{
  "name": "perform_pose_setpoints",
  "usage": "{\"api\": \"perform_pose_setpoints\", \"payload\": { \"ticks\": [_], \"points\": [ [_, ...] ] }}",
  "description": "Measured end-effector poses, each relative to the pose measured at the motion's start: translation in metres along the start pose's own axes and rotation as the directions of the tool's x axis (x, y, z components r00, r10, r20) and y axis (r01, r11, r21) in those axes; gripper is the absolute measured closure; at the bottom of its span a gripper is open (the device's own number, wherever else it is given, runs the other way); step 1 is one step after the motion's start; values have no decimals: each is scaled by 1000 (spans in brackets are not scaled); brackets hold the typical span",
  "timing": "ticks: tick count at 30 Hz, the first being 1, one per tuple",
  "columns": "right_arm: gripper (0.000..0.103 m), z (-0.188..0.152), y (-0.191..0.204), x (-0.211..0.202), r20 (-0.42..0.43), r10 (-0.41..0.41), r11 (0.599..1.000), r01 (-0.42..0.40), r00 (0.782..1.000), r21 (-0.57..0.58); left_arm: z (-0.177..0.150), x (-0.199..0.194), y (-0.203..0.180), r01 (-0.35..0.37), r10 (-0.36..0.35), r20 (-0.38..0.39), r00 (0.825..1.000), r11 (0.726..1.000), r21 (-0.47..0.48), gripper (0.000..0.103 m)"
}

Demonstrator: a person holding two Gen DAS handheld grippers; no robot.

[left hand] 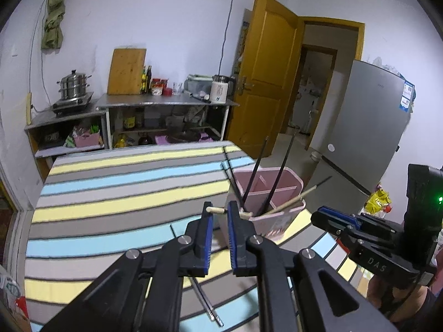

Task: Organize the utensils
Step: 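Move both open tools back toward the remaining black chopsticks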

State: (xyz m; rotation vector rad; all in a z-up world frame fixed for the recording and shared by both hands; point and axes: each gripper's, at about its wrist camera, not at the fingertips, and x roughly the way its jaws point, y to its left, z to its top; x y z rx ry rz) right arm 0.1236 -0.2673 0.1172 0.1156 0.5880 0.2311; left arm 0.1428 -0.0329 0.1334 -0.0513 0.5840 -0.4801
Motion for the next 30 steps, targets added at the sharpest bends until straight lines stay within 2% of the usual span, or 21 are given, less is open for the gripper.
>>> {"api": "perform_pose_setpoints", "payload": {
  "ticks": [8,17,25,30],
  "points": [
    [88,-22,11,14,-55,30,999,-31,998,-17,-29,9,18,-12,10,-58,998,999,-40,87],
    [88,-37,10,32,-106,41,999,-42,994,-7,-39,18,22,-1,-4,-74,997,997,-75,87],
    [88,-40,5,40,-130,37,999,-37,991,5,-10,31,3,50,-51,-23,998,998,-31,87],
    [88,-41,0,43,-136,28,1000,-27,990,10,6,49,-16,77,-77,-19,997,997,3,87]
  ]
}}
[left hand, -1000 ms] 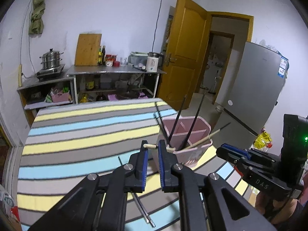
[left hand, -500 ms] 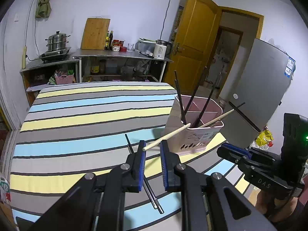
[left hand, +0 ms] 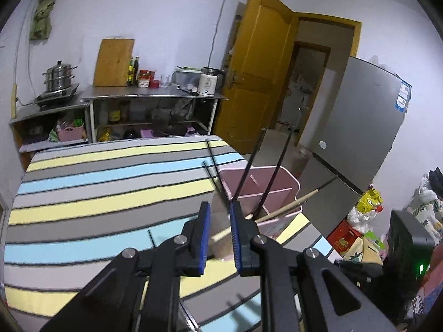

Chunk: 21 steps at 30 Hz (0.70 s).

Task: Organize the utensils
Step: 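Move both open tools back toward the remaining black chopsticks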

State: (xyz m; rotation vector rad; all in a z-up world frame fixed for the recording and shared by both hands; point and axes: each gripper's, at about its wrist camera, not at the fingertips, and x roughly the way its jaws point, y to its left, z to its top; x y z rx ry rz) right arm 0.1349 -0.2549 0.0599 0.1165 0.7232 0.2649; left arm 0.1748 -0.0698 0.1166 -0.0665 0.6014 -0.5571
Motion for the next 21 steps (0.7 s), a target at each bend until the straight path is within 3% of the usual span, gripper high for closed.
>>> {"api": "perform_pose_setpoints", "payload": {
  "ticks": [7,13,21],
  "points": [
    [88,-1,-3,1,-2,-7,1000,7,1000,11,2,-17,2,23,-22,44,999,999,-33,87],
    [88,-4,-3,6,-5,3,1000,-2,1000,15,-13,-41,35,-30,37,57,998,993,-113,87],
    [88,-7,-4,10,-17,9,1000,-8,1000,13,-46,-13,48,-92,84,-64,994,985,-143,87]
  ]
}}
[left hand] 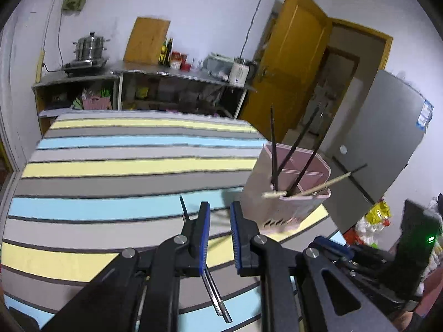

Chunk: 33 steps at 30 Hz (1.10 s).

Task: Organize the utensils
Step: 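Move both open tools back toward the remaining black chopsticks, then close the left gripper on a black chopstick while the right grasps another black one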

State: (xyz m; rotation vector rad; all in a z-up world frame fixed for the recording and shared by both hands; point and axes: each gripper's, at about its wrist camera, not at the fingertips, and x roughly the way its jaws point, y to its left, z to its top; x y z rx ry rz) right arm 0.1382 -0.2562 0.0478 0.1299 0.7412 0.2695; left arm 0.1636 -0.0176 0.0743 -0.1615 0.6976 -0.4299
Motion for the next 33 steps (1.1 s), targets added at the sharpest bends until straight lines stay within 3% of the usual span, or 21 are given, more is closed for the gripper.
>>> {"api": "perform_pose_setpoints", "payload": {
  "ticks": [4,18,33],
  "points": [
    [88,0,-2,-1,-2,-5,1000,5,1000,-2,1,17,-16,22,-21,-27,999,1000,16,87],
    [88,-2,-4,-3,1,-24,1000,24,1000,19,43,22,-57,99,-102,39,994,992,73,87],
    [88,-4,-5,7,-11,-5,1000,6,1000,26,37,16,-11,48,-48,56,997,999,-2,87]
  ]
}}
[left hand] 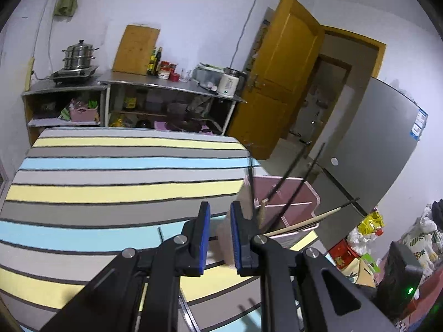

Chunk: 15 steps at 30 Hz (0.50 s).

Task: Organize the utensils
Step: 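Close the left gripper on a black chopstick while the right grasps another black one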

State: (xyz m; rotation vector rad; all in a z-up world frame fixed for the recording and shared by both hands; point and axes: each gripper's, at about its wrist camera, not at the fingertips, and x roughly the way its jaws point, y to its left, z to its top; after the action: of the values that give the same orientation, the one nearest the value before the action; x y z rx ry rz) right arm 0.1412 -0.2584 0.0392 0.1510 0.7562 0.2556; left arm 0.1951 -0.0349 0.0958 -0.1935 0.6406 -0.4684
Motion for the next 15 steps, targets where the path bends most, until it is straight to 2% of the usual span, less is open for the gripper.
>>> {"api": "perform_pose_setpoints", "payload": {
  "ticks": [4,9,15],
  "points": [
    [88,-1,2,5,-10,7,1000,-7,1000,-9,-24,16,22,-55,53,-64,997,998,-27,87],
    [88,-6,4,15,-37,13,1000,-13,999,-15,-64,49,46,-129,115,-180,977,990,-64,87],
    [88,-9,7,23,-58,12,1000,-13,998,-24,-89,74,50,-155,136,-248,959,986,-60,86]
  ]
}}
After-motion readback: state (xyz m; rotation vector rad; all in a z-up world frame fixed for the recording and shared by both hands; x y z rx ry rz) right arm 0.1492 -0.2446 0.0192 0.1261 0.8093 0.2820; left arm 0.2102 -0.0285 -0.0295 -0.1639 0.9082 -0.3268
